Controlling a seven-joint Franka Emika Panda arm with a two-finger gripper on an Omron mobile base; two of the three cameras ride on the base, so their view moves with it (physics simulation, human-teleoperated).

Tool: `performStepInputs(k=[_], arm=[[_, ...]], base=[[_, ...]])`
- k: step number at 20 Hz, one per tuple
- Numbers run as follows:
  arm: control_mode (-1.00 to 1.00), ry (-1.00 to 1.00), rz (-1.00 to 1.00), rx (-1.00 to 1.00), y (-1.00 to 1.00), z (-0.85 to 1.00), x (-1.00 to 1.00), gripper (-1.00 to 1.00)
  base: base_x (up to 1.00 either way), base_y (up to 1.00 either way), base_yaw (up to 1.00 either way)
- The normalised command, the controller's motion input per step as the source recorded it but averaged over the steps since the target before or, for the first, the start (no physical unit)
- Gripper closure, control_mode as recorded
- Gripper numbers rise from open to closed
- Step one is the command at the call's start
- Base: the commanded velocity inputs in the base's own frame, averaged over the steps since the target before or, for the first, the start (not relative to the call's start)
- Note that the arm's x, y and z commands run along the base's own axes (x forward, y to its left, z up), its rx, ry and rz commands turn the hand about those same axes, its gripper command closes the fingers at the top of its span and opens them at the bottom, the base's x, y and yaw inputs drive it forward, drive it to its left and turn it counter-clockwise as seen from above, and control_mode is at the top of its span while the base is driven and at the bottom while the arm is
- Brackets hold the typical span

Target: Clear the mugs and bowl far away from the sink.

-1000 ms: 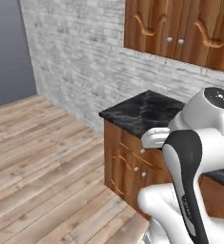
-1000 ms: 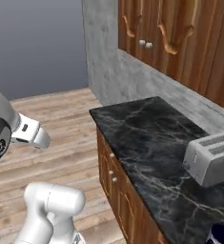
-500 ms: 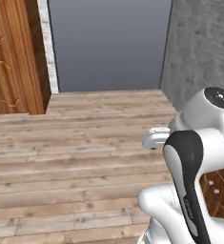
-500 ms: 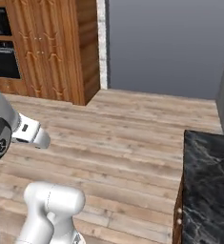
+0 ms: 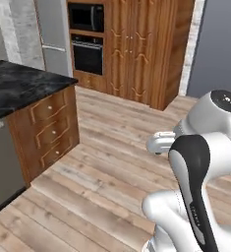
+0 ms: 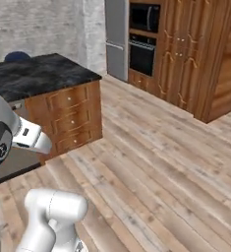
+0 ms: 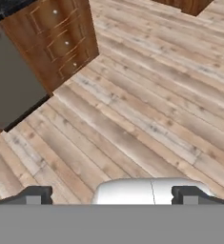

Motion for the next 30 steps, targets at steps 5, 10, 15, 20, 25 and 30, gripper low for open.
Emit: performStepInputs(k=[5,10,15,20,25,30], arm=[[1.00,0.00,0.00,0.00,0.00,0.00,0.00,-1.00],[1.00,0.00,0.00,0.00,0.00,0.00,0.00,-1.00],[1.00,0.00,0.00,0.00,0.00,0.00,0.00,-1.00],[1.00,0.00,0.00,0.00,0.00,0.00,0.00,-1.00],[1.00,0.00,0.00,0.00,0.00,0.00,0.00,-1.00],[1.00,0.00,0.00,0.00,0.00,0.00,0.00,-1.00]], base=[[0.33,0.04,0.98],[0.97,0.08,0.68],[1.00,0.08,0.41],[1.00,-0.03,0.01],[1.00,-0.09,0.00],[1.00,0.00,0.00]])
